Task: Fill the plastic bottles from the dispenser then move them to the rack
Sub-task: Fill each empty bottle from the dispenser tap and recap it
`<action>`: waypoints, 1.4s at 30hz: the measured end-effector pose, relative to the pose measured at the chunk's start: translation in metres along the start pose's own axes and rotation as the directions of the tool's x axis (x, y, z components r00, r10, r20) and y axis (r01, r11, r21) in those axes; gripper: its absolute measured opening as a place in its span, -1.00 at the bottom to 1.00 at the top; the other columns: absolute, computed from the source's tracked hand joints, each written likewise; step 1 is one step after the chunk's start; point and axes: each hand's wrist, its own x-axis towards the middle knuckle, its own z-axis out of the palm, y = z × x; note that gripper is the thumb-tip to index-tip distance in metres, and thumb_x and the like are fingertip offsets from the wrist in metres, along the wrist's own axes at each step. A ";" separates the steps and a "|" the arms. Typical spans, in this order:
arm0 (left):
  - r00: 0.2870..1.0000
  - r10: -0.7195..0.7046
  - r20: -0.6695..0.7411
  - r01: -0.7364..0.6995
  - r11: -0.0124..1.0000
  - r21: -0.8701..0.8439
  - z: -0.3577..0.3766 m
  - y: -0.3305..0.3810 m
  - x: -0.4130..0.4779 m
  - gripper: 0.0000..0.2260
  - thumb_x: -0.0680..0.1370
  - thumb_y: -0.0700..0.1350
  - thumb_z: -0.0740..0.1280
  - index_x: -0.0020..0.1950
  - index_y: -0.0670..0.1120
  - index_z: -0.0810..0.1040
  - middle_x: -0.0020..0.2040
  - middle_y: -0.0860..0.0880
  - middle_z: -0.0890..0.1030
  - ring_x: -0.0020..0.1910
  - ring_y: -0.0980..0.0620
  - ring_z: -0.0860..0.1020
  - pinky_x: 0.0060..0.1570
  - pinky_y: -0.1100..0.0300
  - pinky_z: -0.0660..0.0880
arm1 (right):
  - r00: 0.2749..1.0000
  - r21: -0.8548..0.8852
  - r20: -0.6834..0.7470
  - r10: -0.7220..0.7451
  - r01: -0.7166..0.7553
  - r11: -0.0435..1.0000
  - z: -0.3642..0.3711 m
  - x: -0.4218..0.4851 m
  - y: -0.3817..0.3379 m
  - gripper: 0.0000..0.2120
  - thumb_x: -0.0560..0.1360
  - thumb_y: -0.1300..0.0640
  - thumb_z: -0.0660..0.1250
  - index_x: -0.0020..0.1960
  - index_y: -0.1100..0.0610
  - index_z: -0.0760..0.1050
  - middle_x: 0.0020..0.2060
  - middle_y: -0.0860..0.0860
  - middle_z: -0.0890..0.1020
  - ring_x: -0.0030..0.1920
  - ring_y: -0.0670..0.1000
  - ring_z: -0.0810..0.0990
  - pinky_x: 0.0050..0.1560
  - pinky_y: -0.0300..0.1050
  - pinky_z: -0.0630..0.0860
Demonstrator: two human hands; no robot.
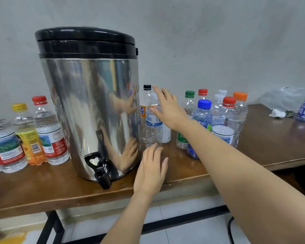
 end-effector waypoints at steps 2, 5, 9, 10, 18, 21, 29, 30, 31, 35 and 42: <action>1.000 -0.004 -0.007 0.004 1.000 0.007 0.000 0.000 0.000 -0.59 0.67 0.07 0.05 0.37 -0.14 0.42 0.38 -0.09 0.43 0.41 -0.05 0.36 0.37 0.03 0.39 | 0.999 0.015 0.021 0.033 -0.033 0.999 0.003 0.001 0.003 -0.30 0.63 -0.08 0.20 0.60 -0.08 -0.14 0.57 0.13 0.06 0.53 0.17 0.08 0.38 0.17 0.31; 1.000 -0.012 -0.028 0.013 1.000 0.016 0.000 0.001 -0.001 -0.57 0.67 0.09 0.04 0.42 -0.14 0.36 0.42 -0.12 0.40 0.43 -0.07 0.35 0.40 0.05 0.37 | 0.996 0.049 0.075 0.044 -0.048 0.998 0.009 -0.002 0.006 -0.30 0.61 -0.08 0.24 0.60 -0.09 -0.09 0.54 0.14 0.15 0.50 0.17 0.13 0.34 0.14 0.34; 0.999 -0.028 -0.047 0.029 0.999 0.032 -0.002 0.004 -0.001 -0.57 0.66 0.10 0.04 0.46 -0.08 0.22 0.47 -0.12 0.35 0.46 -0.05 0.31 0.41 0.16 0.26 | 0.998 0.201 0.028 0.059 -0.064 0.977 0.014 -0.011 0.009 -0.24 0.54 0.01 0.40 0.57 -0.08 0.01 0.47 0.14 0.28 0.45 0.17 0.26 0.34 0.12 0.36; 0.998 -0.027 -0.050 0.029 0.999 0.039 -0.002 0.004 -0.002 -0.57 0.66 0.10 0.04 0.45 -0.08 0.22 0.47 -0.13 0.35 0.46 -0.06 0.32 0.40 0.17 0.24 | 0.998 0.243 0.014 0.061 -0.063 0.968 0.014 -0.014 0.008 -0.24 0.52 0.04 0.42 0.55 -0.08 0.04 0.46 0.14 0.30 0.43 0.17 0.29 0.34 0.12 0.36; 0.998 -0.019 -0.065 0.023 0.998 0.052 -0.004 0.006 -0.003 -0.52 0.65 0.10 0.08 0.49 -0.10 0.17 0.52 -0.14 0.26 0.48 -0.06 0.26 0.42 0.09 0.31 | 0.991 0.402 -0.099 0.087 -0.041 0.915 0.013 -0.042 0.001 -0.33 0.50 0.18 0.45 0.44 -0.08 0.14 0.41 0.06 0.31 0.17 0.02 0.48 0.26 0.12 0.50; 0.998 -0.003 -0.056 0.005 1.000 0.028 -0.006 0.005 -0.002 -0.41 0.63 0.10 0.18 0.55 -0.13 0.09 0.56 -0.16 0.19 0.52 -0.07 0.23 0.45 0.07 0.28 | 0.990 0.437 -0.116 0.078 -0.019 0.899 0.003 -0.059 -0.003 -0.33 0.51 0.20 0.44 0.47 -0.08 0.15 0.41 0.04 0.31 0.23 -0.01 0.45 0.26 -0.01 0.48; 0.979 -0.200 0.029 0.193 0.882 -0.431 -0.045 0.019 -0.007 -0.16 0.50 0.28 0.27 0.57 0.14 -0.20 0.56 0.20 -0.08 0.57 0.18 -0.04 0.52 0.19 0.05 | 0.998 0.443 -0.064 0.024 0.007 0.896 -0.038 -0.112 -0.020 -0.33 0.51 0.15 0.44 0.45 -0.18 0.16 0.42 -0.07 0.31 0.24 -0.15 0.37 0.27 -0.15 0.37; 0.979 -0.200 0.037 0.194 0.864 -0.464 -0.053 0.025 -0.008 -0.14 0.47 0.30 0.31 0.56 0.17 -0.19 0.56 0.23 -0.05 0.56 0.20 -0.01 0.48 0.32 0.03 | 0.998 0.455 -0.055 0.014 0.013 0.890 -0.041 -0.117 -0.024 -0.32 0.50 0.13 0.45 0.44 -0.22 0.16 0.41 -0.08 0.33 0.26 -0.16 0.36 0.31 -0.11 0.39; 0.977 -0.209 0.049 0.205 0.839 -0.503 -0.061 0.030 -0.008 -0.11 0.44 0.31 0.35 0.56 0.19 -0.16 0.56 0.22 -0.02 0.55 0.23 0.02 0.42 0.44 0.03 | 0.999 0.467 -0.043 -0.003 0.023 0.884 -0.044 -0.122 -0.028 -0.32 0.49 0.12 0.46 0.42 -0.26 0.16 0.39 -0.09 0.35 0.28 -0.16 0.37 0.34 -0.06 0.41; 0.957 -0.274 0.093 0.261 0.680 -0.685 -0.089 0.048 -0.017 0.01 0.32 0.24 0.55 0.59 0.13 0.00 0.53 0.14 0.27 0.46 0.26 0.29 0.35 0.35 0.29 | 0.998 0.550 0.021 -0.063 0.041 0.834 -0.051 -0.142 -0.051 -0.33 0.46 0.15 0.50 0.35 -0.30 0.23 0.22 -0.16 0.44 0.24 -0.09 0.49 0.26 0.07 0.52; 0.910 -0.405 0.086 0.339 0.610 -0.716 -0.133 0.048 -0.066 -0.37 0.34 -0.13 0.61 0.31 0.10 0.41 0.03 0.24 0.65 -0.01 0.23 0.63 -0.07 0.39 0.50 | 0.982 0.582 0.131 -0.136 0.035 0.812 -0.046 -0.170 -0.090 -0.41 0.41 -0.02 0.51 0.33 -0.24 0.31 0.15 -0.18 0.51 0.06 -0.11 0.59 0.12 0.02 0.58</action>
